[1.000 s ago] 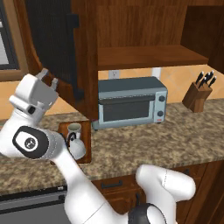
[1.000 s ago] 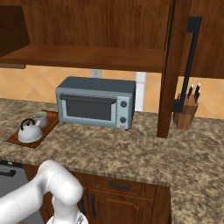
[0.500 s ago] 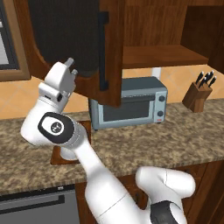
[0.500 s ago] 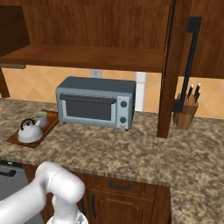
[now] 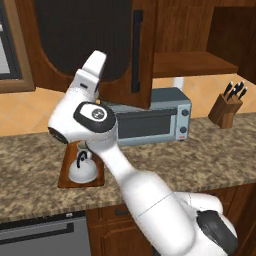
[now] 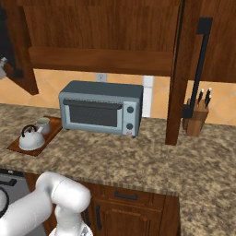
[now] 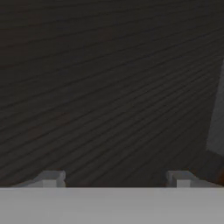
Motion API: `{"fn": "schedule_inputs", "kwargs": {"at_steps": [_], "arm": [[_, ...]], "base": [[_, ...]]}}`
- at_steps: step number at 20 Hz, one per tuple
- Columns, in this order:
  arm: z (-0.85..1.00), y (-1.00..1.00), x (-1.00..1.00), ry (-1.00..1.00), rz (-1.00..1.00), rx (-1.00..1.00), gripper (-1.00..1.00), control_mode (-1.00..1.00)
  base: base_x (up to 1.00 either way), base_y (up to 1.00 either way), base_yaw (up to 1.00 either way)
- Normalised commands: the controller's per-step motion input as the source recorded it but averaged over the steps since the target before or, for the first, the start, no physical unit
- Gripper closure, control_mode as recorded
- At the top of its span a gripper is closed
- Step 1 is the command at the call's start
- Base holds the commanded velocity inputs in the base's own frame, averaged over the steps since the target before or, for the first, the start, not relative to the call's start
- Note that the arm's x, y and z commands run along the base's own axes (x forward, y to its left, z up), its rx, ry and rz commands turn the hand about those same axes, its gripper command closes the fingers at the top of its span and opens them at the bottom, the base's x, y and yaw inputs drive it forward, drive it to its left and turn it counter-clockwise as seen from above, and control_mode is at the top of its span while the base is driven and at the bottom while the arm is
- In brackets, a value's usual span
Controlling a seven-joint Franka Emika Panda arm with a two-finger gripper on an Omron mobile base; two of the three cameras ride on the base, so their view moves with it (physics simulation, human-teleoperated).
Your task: Pick the kettle from the counter and place it on the tray. Then pick the mug from the cabinet and place it on the tray. Then close the cabinet doors.
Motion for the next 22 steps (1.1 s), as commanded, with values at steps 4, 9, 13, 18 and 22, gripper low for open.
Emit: {"fn": "schedule_inputs", "kwargs": {"at_steps": [4,9,13,18,22], "arm": [[0.17,-0.50,0.95,0.23,0.27,0.09,-1.00,-1.00],[0.11,-0.40,0.99,0.27,0.27,0.04,-1.00,-1.00],[0.03,-0.35,1.00,0.28,0.26,0.05,-1.00,-1.00],[0.10,-0.17,1.00,0.34,0.19,0.03,-1.00,-1.00],[0.18,-0.07,1.00,0.40,0.13,0.00,-1.00,-1.00]], "base": [[0.00,0.00,0.00],[0.00,0.00,0.00],[0.00,0.00,0.00],[0.00,0.00,0.00],[0.00,0.00,0.00]]}}
